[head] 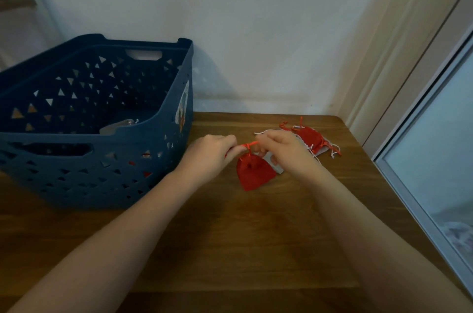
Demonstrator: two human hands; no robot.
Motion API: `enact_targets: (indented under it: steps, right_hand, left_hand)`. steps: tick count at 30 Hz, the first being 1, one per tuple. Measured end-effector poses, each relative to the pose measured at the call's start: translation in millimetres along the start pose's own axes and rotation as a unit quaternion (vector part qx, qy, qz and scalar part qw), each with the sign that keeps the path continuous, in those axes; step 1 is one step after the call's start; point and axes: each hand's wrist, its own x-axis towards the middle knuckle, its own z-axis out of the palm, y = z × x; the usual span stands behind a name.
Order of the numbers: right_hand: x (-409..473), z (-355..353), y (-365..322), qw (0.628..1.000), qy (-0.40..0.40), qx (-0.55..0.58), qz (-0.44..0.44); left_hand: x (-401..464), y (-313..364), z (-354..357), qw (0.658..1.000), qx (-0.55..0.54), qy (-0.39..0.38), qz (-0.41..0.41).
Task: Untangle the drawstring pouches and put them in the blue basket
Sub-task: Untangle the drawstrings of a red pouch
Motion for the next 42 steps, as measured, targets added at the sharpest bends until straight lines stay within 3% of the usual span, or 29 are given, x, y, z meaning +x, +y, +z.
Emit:
enact_targets:
  steps: [2, 5, 7, 10, 12, 15, 18, 21, 26, 30, 33, 38, 40, 42]
  right_hand:
    - [5.0, -3.1, 6.8, 0.973, 0.077, 0.197, 0.094]
    - [4.6, -3.4, 15.3, 0.860, 0.135, 0.458, 0.179]
    - [0.9, 3.3, 17.5, 0.808, 0.130, 0.543, 0.187]
    - [1.7, 7.2, 10.2, 0.767, 0.091, 0.613, 0.163]
    - [3.2, 6.7, 7.7, 0.791, 0.070, 0.589, 0.150]
    - [3.7, 7.3, 11.6, 0.861, 0.062, 0.485, 0.140]
    - [1.0, 12.1, 12.5, 0.941, 0.023, 0.320, 0.109]
    - [-2.4, 18.8, 7.6, 0.979, -0.008, 0.195, 0.058]
    - [-6.7, 19.4, 2.4, 0.991, -0.024, 0.134, 0.005]
    - [-4.8, 21.1, 2.8, 0.977, 0.031, 0.207, 0.040]
    - [-2.7, 19.1, 0.3, 0.960, 0.063, 0.262, 0.074]
    - [-2.2, 19.5, -6.0, 0.966, 0.052, 0.249, 0.051]
    - [-1.3, 18.0, -7.2, 0.965, 0.055, 0.253, 0.042]
    - [-0.3, 15.6, -7.6, 0.956, 0.057, 0.286, 0.036]
  left_hand:
    - [0.9, -3.9, 0.8, 0.998, -0.019, -0.019, -0.056]
    - [-1.5, -7.2, 3.9, 0.987, -0.103, -0.018, -0.119]
    - [-1.5, -4.0, 8.8, 0.977, -0.162, -0.029, -0.132]
    - [1.7, -3.4, 13.1, 0.941, -0.293, -0.037, -0.163]
    - [2.8, -3.6, 11.1, 0.911, -0.361, -0.037, -0.194]
    - [2.2, 2.2, 5.2, 0.882, -0.416, -0.039, -0.218]
    - [4.2, 7.8, 0.1, 0.884, -0.422, -0.034, -0.198]
    - [9.3, 13.5, -2.8, 0.879, -0.435, -0.026, -0.193]
    - [12.4, 20.2, -2.8, 0.878, -0.435, 0.023, -0.199]
    - [8.7, 22.0, -1.0, 0.832, -0.512, -0.003, -0.215]
    - [3.0, 22.4, 4.2, 0.869, -0.451, -0.045, -0.198]
    - [4.1, 26.1, 2.7, 0.902, -0.397, -0.013, -0.168]
    - [5.3, 26.1, 2.8, 0.893, -0.416, -0.008, -0.171]
    - [5.3, 22.7, 2.9, 0.853, -0.484, -0.022, -0.195]
